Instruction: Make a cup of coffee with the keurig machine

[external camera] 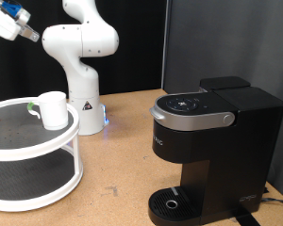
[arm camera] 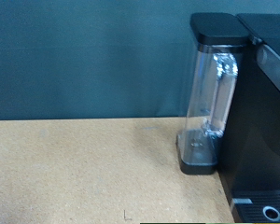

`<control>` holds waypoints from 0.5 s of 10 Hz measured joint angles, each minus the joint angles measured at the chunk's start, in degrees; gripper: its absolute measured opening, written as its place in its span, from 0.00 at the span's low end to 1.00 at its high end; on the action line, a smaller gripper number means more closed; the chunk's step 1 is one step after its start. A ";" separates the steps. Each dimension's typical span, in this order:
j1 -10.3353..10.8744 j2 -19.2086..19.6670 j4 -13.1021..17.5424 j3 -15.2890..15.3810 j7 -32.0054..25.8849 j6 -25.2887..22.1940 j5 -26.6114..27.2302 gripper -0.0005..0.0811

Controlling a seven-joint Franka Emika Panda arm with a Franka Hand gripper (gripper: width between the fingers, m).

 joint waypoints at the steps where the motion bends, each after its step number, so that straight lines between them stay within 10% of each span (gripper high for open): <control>1: -0.13 0.06 0.28 -0.63 0.00 0.44 -0.14 0.01; 5: -0.06 0.89 1.57 -2.20 -0.82 -0.12 -0.15 0.01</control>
